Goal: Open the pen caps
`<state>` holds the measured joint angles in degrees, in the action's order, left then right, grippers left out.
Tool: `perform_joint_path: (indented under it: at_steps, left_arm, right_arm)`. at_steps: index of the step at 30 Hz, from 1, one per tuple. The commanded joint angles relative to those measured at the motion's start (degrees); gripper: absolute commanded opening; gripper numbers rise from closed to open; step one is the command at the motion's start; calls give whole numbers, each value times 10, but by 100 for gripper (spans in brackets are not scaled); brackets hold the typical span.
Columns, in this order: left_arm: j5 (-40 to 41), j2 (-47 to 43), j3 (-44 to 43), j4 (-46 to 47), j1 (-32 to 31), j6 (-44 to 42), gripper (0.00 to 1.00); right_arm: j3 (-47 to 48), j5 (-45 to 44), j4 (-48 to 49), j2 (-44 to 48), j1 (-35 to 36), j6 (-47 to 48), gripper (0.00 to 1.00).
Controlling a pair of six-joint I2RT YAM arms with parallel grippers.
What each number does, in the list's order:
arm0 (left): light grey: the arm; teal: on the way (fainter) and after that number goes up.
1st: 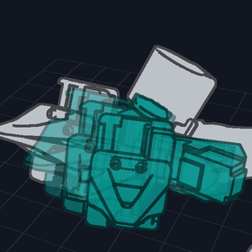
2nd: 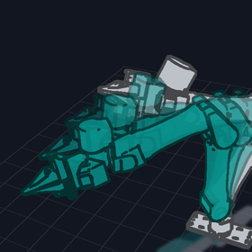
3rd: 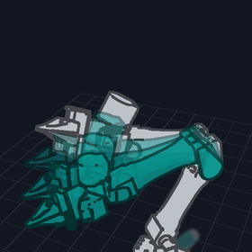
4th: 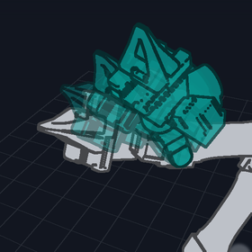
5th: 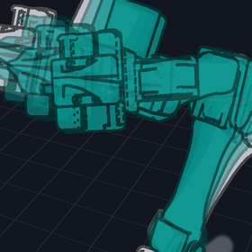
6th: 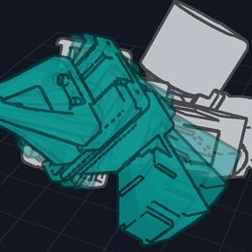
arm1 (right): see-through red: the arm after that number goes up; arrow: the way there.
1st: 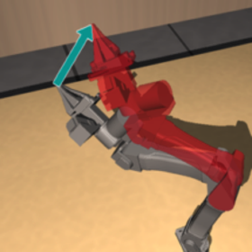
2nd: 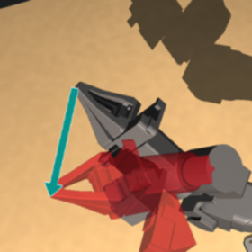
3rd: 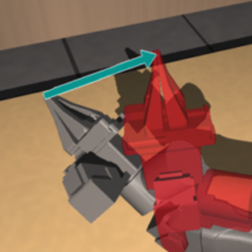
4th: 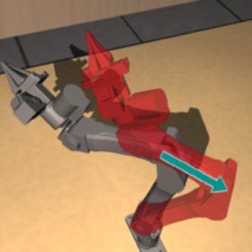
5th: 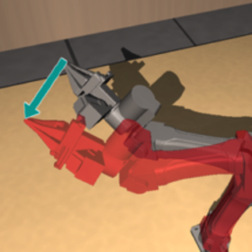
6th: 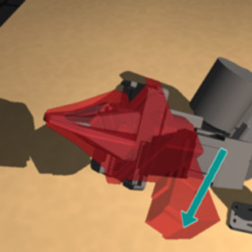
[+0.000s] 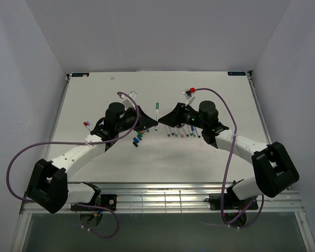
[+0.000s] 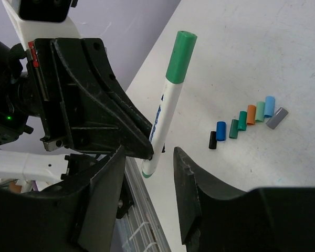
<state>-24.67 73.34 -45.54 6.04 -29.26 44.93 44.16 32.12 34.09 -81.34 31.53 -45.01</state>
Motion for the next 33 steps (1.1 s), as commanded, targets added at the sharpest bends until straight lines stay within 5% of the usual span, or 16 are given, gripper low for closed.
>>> perform_joint_path:
  at_steps: [1, 12, 18, 21, 22, 25, 27, 33]
  left_arm:
    - [-4, -25, 6, 24, -13, 10, 0]
    - [-5, -21, 6, 32, -33, 20, 0]
    - [-3, -26, 11, 37, -35, 23, 0]
    - [8, -39, 16, 38, -35, 18, 34]
    - [14, -44, 20, 37, -35, 10, 57]
    - [51, -66, 15, 17, -35, -12, 78]
    - [78, -72, 5, -6, -34, -26, 84]
    - [105, -46, -57, -57, -33, -63, 81]
  right_arm:
    - [-7, -14, 72, -7, 8, -24, 47]
    - [-6, -20, 104, -43, 9, -40, 41]
    - [-8, -12, 122, -63, 9, -48, 10]
    - [-17, -9, 124, -59, 9, -45, 8]
    - [-20, -7, 121, -57, 10, -42, 8]
    - [-24, 1, 100, -47, 9, -26, 8]
    - [-33, 15, 95, -38, 9, -20, 8]
    - [-50, 58, 102, -23, 21, -20, 8]
